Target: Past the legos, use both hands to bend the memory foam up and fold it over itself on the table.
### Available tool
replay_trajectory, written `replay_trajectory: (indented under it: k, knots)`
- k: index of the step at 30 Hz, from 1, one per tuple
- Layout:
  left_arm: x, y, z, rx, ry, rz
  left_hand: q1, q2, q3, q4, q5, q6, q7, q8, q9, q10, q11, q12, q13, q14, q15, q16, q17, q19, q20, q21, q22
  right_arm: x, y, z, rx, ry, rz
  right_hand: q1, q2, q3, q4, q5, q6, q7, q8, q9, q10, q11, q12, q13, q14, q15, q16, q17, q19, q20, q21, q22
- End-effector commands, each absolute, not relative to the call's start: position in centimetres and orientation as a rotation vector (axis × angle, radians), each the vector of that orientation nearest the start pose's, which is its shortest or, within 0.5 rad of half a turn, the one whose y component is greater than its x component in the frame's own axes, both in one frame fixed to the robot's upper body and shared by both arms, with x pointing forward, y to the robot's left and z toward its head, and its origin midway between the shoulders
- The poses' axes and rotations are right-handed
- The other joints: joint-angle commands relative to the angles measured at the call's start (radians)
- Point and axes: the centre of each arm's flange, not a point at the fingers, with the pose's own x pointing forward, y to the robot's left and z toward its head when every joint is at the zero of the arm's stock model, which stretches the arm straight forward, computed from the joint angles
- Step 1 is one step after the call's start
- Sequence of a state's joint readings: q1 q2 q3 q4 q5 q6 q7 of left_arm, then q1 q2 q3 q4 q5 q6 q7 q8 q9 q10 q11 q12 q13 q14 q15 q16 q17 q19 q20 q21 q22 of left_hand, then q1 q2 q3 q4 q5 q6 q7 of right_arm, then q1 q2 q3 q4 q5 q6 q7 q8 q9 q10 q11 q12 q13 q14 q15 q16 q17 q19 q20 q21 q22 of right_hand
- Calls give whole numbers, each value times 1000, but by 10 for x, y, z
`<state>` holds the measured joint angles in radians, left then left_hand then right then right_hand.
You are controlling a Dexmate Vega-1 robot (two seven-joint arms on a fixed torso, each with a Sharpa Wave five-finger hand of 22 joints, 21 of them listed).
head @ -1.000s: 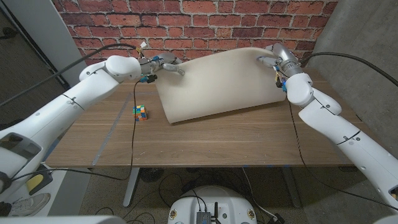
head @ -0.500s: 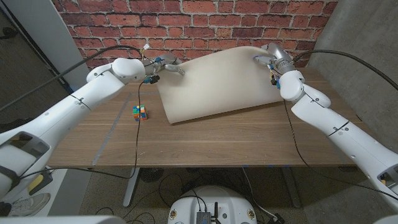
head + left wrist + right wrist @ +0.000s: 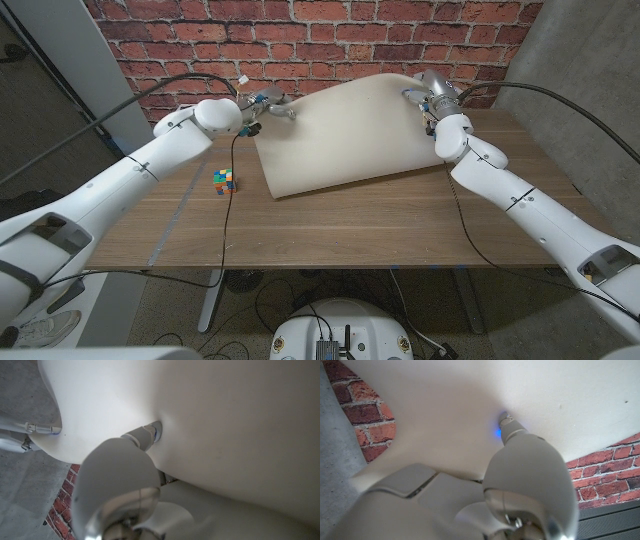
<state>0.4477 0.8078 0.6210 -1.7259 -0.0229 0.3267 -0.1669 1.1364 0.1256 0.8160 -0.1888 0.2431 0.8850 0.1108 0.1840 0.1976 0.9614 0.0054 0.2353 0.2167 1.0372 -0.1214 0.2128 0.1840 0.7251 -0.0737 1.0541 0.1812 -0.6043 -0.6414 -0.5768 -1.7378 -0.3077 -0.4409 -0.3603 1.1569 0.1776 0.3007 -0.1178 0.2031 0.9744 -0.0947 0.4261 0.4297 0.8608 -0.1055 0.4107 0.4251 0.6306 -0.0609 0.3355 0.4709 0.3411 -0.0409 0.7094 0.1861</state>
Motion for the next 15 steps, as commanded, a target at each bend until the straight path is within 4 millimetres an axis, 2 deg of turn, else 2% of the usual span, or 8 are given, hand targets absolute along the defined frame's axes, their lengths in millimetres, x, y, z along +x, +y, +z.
replay_trajectory:
  k: [1, 7, 15]
  knots:
    - [616, 222, 160, 1175, -550, -20, 9, 1, 3, 5, 2, -5, -3, -1, 4, -8, -2, -6, 1, -9, -4, 1, 5, -10, -14, 8, 1, 618, -228, 138, -980, -733, -516, 1, -3, 1, 8, 3, 2, 1, 3, -3, -1, -5, 2, 4, 4, -168, -6, 2, 6, -47, 7, 3]
    - [618, 207, 164, 1323, -599, 79, 9, 2, 2, 5, 1, -7, -5, -2, 4, -12, -5, -8, 1, -15, -8, 0, 6, -17, -14, 8, 0, 625, -228, 138, -1015, -729, -579, -1, -3, -1, 9, 1, 1, -4, 0, -6, -6, -5, -4, -1, 6, -168, -4, 4, 7, -45, 9, 2]
    - [629, 197, 169, 1384, -620, 116, 8, 6, 1, 7, -2, -13, -8, -3, 4, -19, -11, -12, 2, -23, -11, -1, 7, -23, -15, 10, 0, 631, -223, 138, -1088, -729, -647, 1, -2, -1, 7, -1, 0, 0, -4, -11, -4, 5, -8, -6, 8, -167, -3, 5, 15, -37, 15, 2]
